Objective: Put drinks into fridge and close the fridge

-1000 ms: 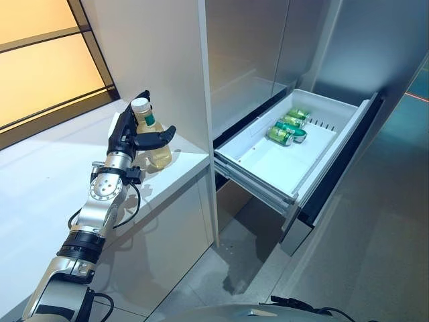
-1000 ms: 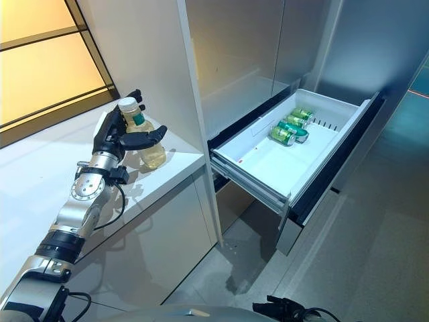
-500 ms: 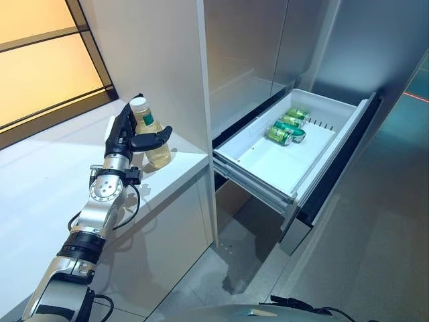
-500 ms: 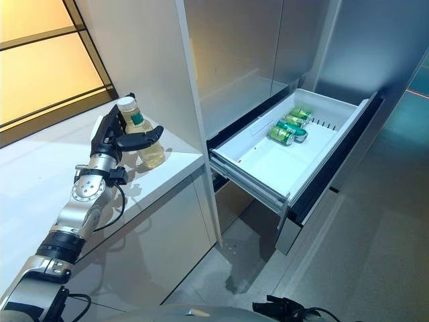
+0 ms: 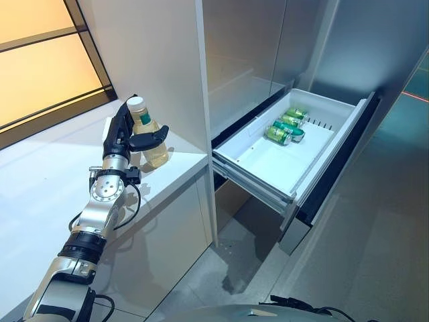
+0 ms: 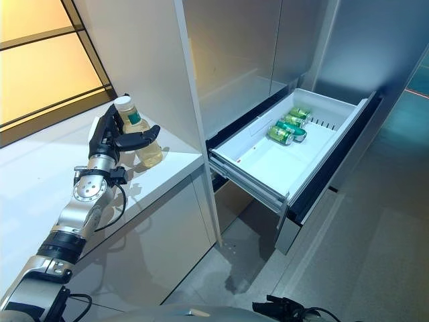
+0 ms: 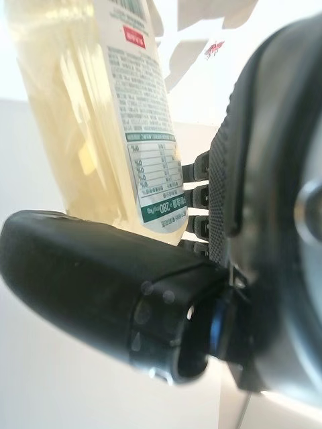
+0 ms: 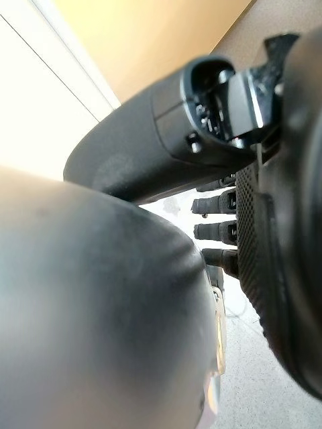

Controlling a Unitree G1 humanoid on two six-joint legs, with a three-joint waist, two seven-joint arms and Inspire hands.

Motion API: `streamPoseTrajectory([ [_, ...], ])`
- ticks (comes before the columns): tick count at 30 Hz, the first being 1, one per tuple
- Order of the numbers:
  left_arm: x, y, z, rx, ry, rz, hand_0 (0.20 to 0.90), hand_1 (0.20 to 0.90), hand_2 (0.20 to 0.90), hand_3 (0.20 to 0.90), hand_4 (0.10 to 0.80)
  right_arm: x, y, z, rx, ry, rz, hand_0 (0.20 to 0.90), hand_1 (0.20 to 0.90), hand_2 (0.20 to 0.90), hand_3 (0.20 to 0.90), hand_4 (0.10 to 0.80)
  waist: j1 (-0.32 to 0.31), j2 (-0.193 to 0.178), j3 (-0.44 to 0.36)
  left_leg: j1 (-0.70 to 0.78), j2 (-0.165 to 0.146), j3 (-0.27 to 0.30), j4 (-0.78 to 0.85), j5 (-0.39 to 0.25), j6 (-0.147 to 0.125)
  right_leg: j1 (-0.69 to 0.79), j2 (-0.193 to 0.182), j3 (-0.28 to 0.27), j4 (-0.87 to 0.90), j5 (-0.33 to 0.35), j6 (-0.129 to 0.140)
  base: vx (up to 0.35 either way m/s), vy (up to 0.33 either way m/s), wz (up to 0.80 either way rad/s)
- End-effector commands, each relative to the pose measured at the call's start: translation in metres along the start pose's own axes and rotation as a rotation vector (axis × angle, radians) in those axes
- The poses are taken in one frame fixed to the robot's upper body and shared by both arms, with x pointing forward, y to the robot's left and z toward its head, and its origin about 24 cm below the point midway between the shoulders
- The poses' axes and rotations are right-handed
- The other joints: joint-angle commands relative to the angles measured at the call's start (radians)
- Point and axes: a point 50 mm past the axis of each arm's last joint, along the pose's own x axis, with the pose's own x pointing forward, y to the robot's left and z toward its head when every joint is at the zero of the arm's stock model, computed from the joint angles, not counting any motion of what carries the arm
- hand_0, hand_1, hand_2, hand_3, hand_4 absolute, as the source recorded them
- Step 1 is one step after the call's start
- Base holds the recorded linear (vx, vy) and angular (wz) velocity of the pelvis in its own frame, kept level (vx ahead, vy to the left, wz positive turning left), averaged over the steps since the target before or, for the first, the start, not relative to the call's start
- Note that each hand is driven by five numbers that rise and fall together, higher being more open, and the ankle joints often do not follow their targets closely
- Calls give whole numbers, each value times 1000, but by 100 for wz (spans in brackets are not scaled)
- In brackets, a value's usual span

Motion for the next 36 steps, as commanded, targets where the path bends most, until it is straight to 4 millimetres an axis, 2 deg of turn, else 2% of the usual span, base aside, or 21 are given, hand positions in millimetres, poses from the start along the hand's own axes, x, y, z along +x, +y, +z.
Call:
streamPoseTrajectory([
  [1, 25, 6, 49, -49, -210, 45, 467, 467, 467, 395, 295, -4, -13, -15, -30, 67, -28, 900, 900, 900, 900, 800, -4, 22, 5, 23, -40, -1, 54, -163, 30, -75, 33, -23, 124, -80, 55, 0, 0, 0],
  [2, 25, 6, 50, -53, -209, 41, 312, 312, 312, 214, 114, -4, -13, -14, -31, 67, -28, 900, 900, 900, 900, 800, -4, 22, 5, 22, -40, -1, 54, -163, 30, -76, 33, -23, 124, -80, 56, 0, 0, 0],
  [3, 25, 6, 49, -61, -205, 34, 300, 300, 300, 200, 100, -5, -13, -14, -31, 66, -28, 900, 900, 900, 900, 800, -3, 23, 5, 22, -40, -1, 54, -163, 30, -76, 33, -22, 124, -80, 56, 0, 0, 0],
  [11, 24, 1, 48, -127, -194, -18, 300, 300, 300, 200, 100, -4, -13, -12, -38, 63, -23, 900, 900, 900, 900, 800, -1, 23, 6, 21, -39, -4, 53, -161, 29, -75, 34, -22, 123, -80, 54, 0, 0, 0],
  [14, 24, -3, 53, -162, -214, -53, 300, 300, 300, 200, 100, -4, -12, -8, -26, 33, -10, 900, 900, 900, 900, 800, 1, 23, 5, 22, -39, -7, 51, -160, 28, -74, 34, -24, 122, -80, 54, 0, 0, 0],
  [17, 22, -8, 63, -185, -264, -82, 300, 300, 300, 200, 100, -3, -6, 9, -35, -50, 27, 900, 900, 900, 900, 800, 4, 23, 7, 22, -38, -11, 51, -159, 28, -73, 34, -26, 122, -80, 53, 0, 0, 0],
  [20, 20, -13, 78, -215, -335, -115, 300, 300, 300, 200, 100, -5, 4, 38, -152, -173, 66, 900, 900, 900, 900, 800, 5, 21, 8, 22, -37, -14, 50, -157, 26, -72, 33, -30, 121, -79, 51, 0, 0, 0],
  [21, 18, -16, 86, -233, -379, -139, 300, 300, 300, 200, 100, -7, 14, 56, -202, -252, 95, 900, 900, 900, 900, 800, 6, 20, 10, 21, -36, -16, 50, -156, 26, -72, 32, -33, 122, -80, 50, -35, -24, 3],
  [24, 11, -25, 105, -300, -492, -226, 300, 300, 300, 200, 100, -24, 48, 103, -308, -484, 205, 900, 900, 900, 900, 800, 4, 14, 13, 17, -35, -23, 52, -151, 24, -74, 31, -38, 125, -81, 47, -25, -18, 2],
  [25, 11, -26, 105, -303, -496, -230, 300, 300, 300, 200, 100, -25, 50, 105, -311, -492, 209, 900, 900, 900, 900, 800, 4, 14, 13, 17, -35, -23, 52, -151, 24, -74, 31, -39, 125, -81, 47, -34, -18, 0],
  [26, 6, -32, 113, -338, -547, -292, 300, 300, 300, 200, 100, -40, 70, 125, -351, -619, 274, 900, 900, 900, 900, 800, 1, 12, 13, 15, -35, -26, 49, -148, 23, -75, 30, -41, 125, -80, 46, -36, -15, -1],
  [27, 1, -38, 118, -366, -578, -341, 300, 300, 300, 200, 100, -51, 83, 135, -366, -689, 313, 900, 900, 900, 900, 800, -2, 10, 13, 15, -36, -28, 48, -146, 23, -75, 30, -42, 125, -80, 46, -35, -14, -1],
  [28, 1, -38, 118, -366, -578, -341, 300, 300, 300, 200, 100, -51, 83, 135, -366, -689, 313, 900, 900, 900, 900, 800, -2, 10, 13, 15, -36, -28, 48, -146, 23, -75, 30, -42, 125, -80, 46, 0, 0, 0],
  [30, -7, -48, 125, -423, -617, -423, 300, 300, 300, 200, 100, -71, 97, 153, -386, -815, 375, 900, 900, 900, 900, 800, -5, 9, 16, 15, -36, -32, 43, -142, 22, -76, 31, -42, 124, -79, 47, -22, -2, -1],
  [36, -38, -75, 130, -556, -682, -705, 300, 300, 300, 200, 100, -141, 125, 198, -461, -1134, 553, 900, 900, 900, 900, 800, -3, 8, 22, 13, -37, -38, 36, -133, 26, -82, 32, -36, 125, -72, 50, -31, 5, -1],
])
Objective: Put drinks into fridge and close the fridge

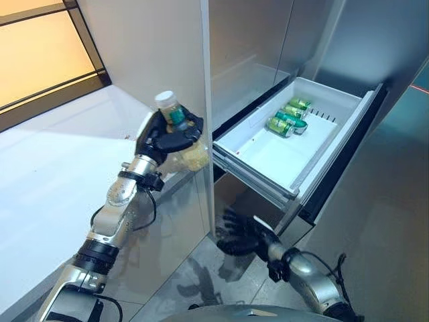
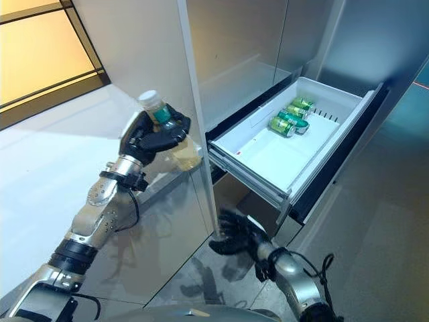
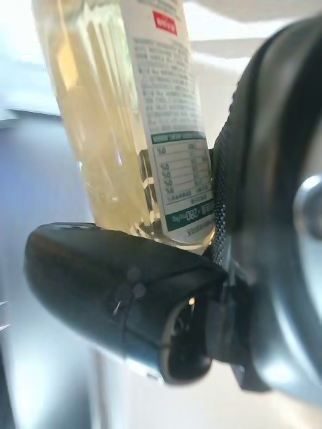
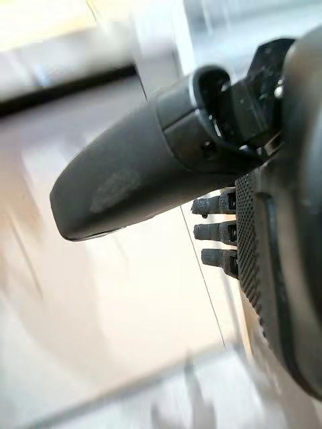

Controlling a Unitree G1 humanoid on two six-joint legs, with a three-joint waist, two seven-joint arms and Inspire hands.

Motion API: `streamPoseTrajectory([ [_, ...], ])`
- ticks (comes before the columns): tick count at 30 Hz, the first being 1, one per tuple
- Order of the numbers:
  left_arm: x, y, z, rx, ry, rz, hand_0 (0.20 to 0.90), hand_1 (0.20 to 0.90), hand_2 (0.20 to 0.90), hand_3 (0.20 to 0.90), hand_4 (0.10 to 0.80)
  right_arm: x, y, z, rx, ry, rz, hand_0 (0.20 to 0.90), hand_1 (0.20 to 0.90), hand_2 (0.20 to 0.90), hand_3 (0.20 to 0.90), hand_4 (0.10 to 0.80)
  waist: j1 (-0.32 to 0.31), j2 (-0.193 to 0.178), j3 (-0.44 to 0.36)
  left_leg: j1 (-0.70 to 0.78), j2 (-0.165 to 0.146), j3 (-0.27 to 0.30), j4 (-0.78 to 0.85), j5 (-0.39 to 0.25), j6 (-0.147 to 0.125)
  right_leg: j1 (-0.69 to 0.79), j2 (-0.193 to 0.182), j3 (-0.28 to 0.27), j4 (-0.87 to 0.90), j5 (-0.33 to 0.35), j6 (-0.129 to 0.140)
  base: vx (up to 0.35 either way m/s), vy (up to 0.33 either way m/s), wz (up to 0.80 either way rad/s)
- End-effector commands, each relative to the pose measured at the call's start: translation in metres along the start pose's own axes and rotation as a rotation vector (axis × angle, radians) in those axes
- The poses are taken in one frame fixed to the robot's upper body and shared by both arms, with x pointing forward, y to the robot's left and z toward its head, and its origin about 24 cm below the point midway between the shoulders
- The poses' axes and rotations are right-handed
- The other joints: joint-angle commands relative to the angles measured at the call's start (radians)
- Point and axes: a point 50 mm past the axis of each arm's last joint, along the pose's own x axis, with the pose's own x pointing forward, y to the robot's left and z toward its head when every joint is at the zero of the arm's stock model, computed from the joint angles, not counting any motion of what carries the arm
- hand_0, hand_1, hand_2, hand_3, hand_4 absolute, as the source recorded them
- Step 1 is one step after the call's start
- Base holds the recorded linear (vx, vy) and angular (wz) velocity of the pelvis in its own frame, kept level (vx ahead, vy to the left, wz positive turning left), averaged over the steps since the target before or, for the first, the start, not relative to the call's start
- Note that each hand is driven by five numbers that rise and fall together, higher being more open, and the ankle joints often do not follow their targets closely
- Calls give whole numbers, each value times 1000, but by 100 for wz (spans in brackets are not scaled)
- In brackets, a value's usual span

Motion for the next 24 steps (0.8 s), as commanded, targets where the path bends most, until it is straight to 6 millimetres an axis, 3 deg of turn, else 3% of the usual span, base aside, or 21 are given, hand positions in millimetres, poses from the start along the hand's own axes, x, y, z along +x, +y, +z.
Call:
streamPoseTrajectory([
  [1, 21, -38, 82, -33, -490, -291, 300, 300, 300, 200, 100, -1, 2, 87, -92, -363, 106, 900, 900, 900, 900, 800, -4, 32, -42, 21, -36, -32, 31, -132, 28, -75, 32, -32, 125, -72, 51, -34, 10, -2],
  [4, 17, -49, 78, -42, -466, -387, 300, 300, 300, 200, 100, -8, 5, 122, -129, -485, 156, 900, 900, 900, 900, 800, -1, 32, -43, 19, -37, -29, 31, -133, 32, -76, 32, -27, 122, -68, 52, -11, 4, 0],
  [10, 15, -65, 68, -56, -389, -511, 300, 300, 300, 200, 100, -19, 12, 160, -128, -635, 247, 900, 900, 900, 900, 800, 6, 28, -47, 15, -38, -27, 30, -133, 37, -79, 32, -24, 115, -60, 51, 0, 0, 0],
  [18, 18, -74, 57, -28, -317, -552, 300, 300, 300, 200, 100, -22, 29, 175, -53, -641, 480, 900, 900, 900, 900, 800, 15, 16, -51, 5, -41, -29, 35, -130, 37, -81, 32, -31, 108, -51, 50, -2, -5, 1],
  [24, 23, -67, 50, 43, -271, -495, 300, 300, 300, 200, 100, -27, 40, 183, -109, -627, 620, 900, 900, 900, 900, 800, 20, 7, -55, -2, -44, -33, 38, -127, 36, -83, 30, -36, 104, -45, 50, -1, -9, 2],
])
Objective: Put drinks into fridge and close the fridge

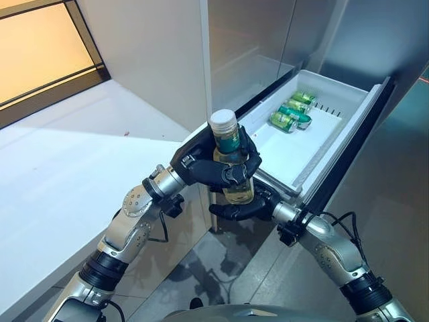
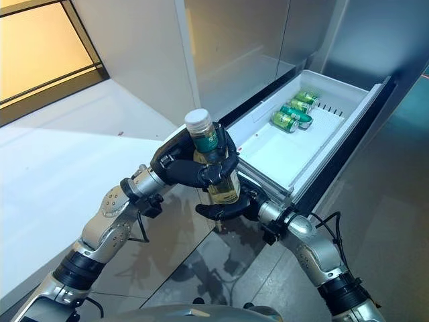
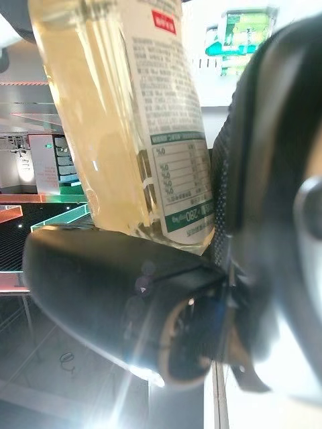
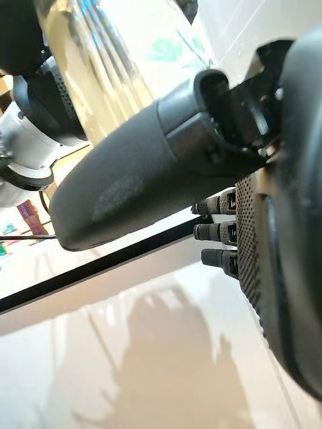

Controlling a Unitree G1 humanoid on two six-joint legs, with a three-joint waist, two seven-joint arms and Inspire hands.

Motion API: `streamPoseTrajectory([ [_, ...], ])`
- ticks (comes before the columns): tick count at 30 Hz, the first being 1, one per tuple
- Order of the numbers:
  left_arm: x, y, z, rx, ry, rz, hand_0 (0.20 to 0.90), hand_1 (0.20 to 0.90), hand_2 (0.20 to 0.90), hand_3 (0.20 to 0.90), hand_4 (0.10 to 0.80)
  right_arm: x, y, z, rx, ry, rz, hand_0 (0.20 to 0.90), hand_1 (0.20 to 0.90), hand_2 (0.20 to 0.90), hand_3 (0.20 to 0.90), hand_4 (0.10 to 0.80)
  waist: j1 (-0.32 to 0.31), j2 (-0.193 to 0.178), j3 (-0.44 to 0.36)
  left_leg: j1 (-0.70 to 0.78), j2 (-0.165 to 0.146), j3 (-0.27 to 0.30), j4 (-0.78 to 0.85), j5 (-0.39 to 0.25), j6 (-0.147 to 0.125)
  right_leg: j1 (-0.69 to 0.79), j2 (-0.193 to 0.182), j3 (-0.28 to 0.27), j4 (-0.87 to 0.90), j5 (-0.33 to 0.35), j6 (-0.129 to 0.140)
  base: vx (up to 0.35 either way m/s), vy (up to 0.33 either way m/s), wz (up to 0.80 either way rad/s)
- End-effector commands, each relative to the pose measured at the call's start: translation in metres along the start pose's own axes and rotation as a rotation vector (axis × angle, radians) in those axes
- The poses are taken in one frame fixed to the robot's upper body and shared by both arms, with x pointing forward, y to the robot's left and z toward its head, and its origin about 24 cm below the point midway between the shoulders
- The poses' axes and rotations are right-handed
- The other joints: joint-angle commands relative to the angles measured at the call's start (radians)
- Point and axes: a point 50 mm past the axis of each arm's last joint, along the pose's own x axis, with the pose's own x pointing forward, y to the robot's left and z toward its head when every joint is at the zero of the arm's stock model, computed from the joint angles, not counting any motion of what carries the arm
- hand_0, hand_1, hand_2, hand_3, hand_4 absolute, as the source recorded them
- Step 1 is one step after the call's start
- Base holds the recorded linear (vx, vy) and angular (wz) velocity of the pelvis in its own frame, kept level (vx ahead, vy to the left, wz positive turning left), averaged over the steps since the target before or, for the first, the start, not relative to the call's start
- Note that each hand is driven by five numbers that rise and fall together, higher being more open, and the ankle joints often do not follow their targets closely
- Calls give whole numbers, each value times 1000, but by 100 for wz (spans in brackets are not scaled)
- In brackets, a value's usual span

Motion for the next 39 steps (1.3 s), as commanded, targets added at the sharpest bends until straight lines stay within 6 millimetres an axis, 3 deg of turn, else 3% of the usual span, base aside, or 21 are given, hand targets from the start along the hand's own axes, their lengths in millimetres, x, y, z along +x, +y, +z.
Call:
streamPoseTrajectory([
  [1, 30, 1, 38, 127, -200, -47, 300, 300, 300, 200, 100, 17, 45, 94, -161, -411, 347, 900, 900, 900, 900, 800, 6, -6, -67, 12, -43, -25, 37, -127, 36, -77, 29, -32, 106, -44, 50, 0, -18, 3],
  [13, 22, 25, 39, 198, -146, 59, 300, 300, 300, 200, 100, 0, 23, 116, -343, -389, 240, 900, 900, 900, 900, 800, -2, -12, -72, 8, -43, -24, 34, -124, 34, -82, 31, -28, 102, -36, 51, 1, -4, 1],
  [22, 21, 30, 33, 216, -98, 76, 300, 300, 300, 200, 100, -6, 18, 129, -398, -415, 206, 900, 900, 900, 900, 800, -8, -12, -72, 9, -42, -20, 36, -127, 32, -81, 30, -30, 101, -34, 53, 0, 0, 0],
  [28, 21, 34, 32, 183, -92, 81, 300, 300, 300, 200, 100, -6, 17, 131, -302, -417, 252, 900, 900, 900, 900, 800, -7, -13, -75, 10, -41, -20, 34, -126, 31, -81, 28, -35, 100, -34, 55, 0, 0, 0],
  [32, 24, 29, 28, 123, -103, 52, 300, 300, 300, 200, 100, 4, 21, 117, -157, -365, 299, 900, 900, 900, 900, 800, -4, -13, -74, 7, -43, -25, 39, -127, 31, -81, 26, -38, 102, -34, 56, 0, 0, 0],
  [34, 28, 21, 28, 99, -130, 18, 300, 300, 300, 200, 100, 12, 24, 101, -88, -269, 327, 900, 900, 900, 900, 800, -4, -14, -73, 5, -44, -27, 40, -126, 31, -82, 25, -40, 103, -34, 57, -4, 1, 2],
  [39, 35, 10, 35, 57, -229, -56, 300, 300, 300, 200, 100, 19, 28, 77, -82, -122, 375, 900, 900, 900, 900, 800, -2, -19, -76, 8, -43, -29, 35, -121, 29, -80, 25, -43, 101, -33, 56, -1, 1, 1],
])
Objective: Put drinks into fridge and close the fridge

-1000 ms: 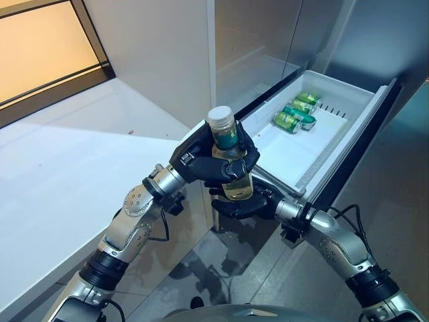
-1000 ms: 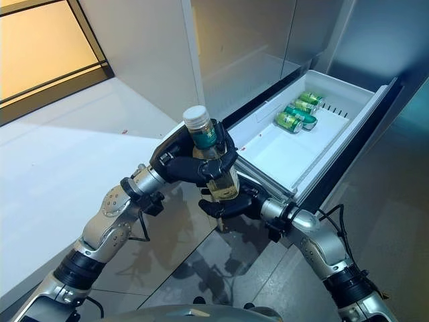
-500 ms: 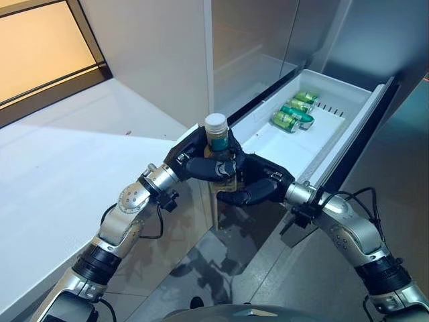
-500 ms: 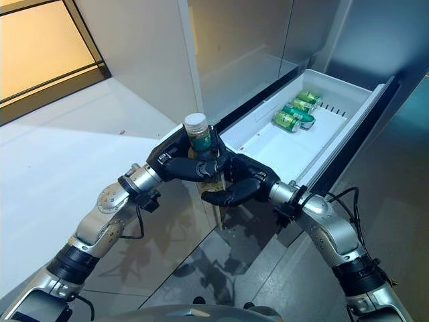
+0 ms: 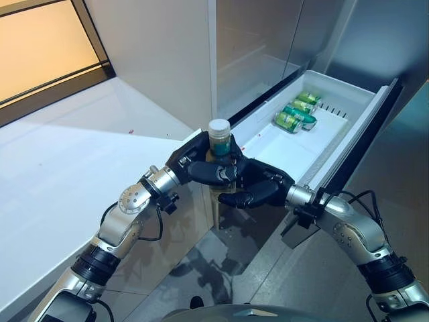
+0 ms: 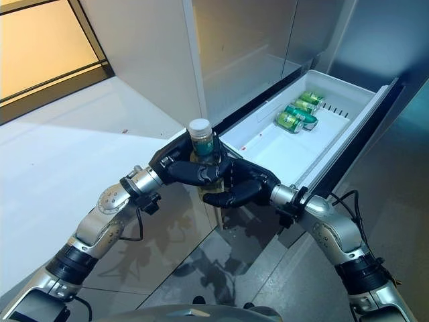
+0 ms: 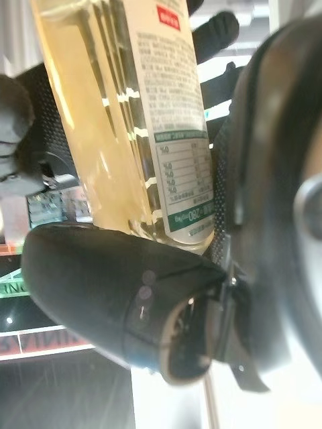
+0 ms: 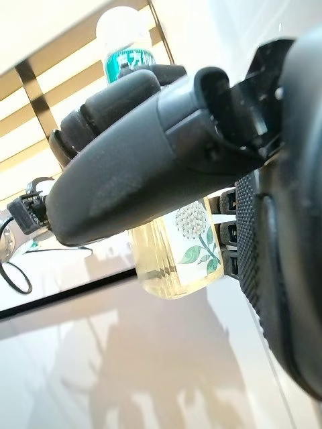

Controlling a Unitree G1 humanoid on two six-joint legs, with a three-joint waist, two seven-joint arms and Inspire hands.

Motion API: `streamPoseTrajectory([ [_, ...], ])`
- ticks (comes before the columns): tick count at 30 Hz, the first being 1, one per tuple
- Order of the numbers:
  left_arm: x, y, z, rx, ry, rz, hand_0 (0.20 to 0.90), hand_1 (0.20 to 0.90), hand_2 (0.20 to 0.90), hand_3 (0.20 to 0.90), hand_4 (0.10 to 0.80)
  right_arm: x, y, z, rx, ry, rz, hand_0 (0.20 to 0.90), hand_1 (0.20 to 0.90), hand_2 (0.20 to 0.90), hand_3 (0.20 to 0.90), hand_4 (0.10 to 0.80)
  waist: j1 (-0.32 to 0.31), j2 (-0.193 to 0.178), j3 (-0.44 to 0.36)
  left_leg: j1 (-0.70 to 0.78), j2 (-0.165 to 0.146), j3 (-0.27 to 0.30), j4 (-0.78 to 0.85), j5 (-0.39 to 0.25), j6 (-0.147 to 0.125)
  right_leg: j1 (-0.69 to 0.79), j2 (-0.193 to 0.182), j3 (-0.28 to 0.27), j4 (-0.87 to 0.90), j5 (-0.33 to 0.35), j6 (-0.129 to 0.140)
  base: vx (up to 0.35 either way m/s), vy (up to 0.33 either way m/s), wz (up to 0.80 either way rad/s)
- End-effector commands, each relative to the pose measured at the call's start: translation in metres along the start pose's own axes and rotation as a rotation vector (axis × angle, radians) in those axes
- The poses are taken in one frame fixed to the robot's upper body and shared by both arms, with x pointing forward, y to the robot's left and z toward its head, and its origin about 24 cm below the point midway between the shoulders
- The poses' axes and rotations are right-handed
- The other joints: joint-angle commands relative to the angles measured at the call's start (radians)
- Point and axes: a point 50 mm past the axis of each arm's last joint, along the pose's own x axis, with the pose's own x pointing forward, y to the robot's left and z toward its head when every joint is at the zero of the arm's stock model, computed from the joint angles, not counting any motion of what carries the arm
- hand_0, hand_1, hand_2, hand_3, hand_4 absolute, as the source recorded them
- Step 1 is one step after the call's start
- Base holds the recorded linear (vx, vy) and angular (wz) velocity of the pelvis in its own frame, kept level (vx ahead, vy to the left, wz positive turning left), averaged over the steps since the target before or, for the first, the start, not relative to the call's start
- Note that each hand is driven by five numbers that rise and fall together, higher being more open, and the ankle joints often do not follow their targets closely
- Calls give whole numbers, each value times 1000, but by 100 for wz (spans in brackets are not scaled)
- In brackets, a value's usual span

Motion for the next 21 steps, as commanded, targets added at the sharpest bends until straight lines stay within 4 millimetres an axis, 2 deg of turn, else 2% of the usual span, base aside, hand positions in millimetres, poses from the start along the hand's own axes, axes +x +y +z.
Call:
streamPoseTrajectory([
  [1, 35, -6, 66, -39, -465, -96, 300, 300, 300, 200, 100, 29, 37, 39, -46, -171, 300, 900, 900, 900, 900, 800, -2, -16, -78, 14, -36, -12, 34, -122, 27, -81, 26, -23, 102, -32, 55, 0, 0, 0],
  [7, 38, -21, 70, -194, -566, -170, 300, 300, 300, 200, 100, 41, 44, 30, 38, -147, 297, 900, 900, 900, 900, 800, -4, -17, -80, 17, -35, -15, 31, -120, 27, -82, 29, -16, 102, -30, 53, 0, 0, 0],
  [14, 45, -37, 62, -385, -558, -216, 300, 300, 300, 200, 100, 48, 56, 26, -21, -97, 353, 900, 900, 900, 900, 800, -5, -19, -76, 17, -34, -17, 32, -120, 28, -82, 31, -10, 103, -31, 52, 0, 0, 0],
  [20, 50, -41, 58, -520, -562, -204, 300, 300, 300, 200, 100, 52, 59, 31, -49, -86, 361, 900, 900, 900, 900, 800, -6, -21, -78, 17, -36, -18, 33, -119, 29, -83, 32, -8, 103, -30, 50, 0, 0, 0],
  [21, 51, -42, 58, -529, -565, -201, 300, 300, 300, 200, 100, 53, 60, 31, -48, -82, 369, 721, 721, 721, 691, 591, -6, -22, -78, 16, -36, -18, 34, -119, 30, -82, 32, -8, 103, -30, 49, 0, 0, 0],
])
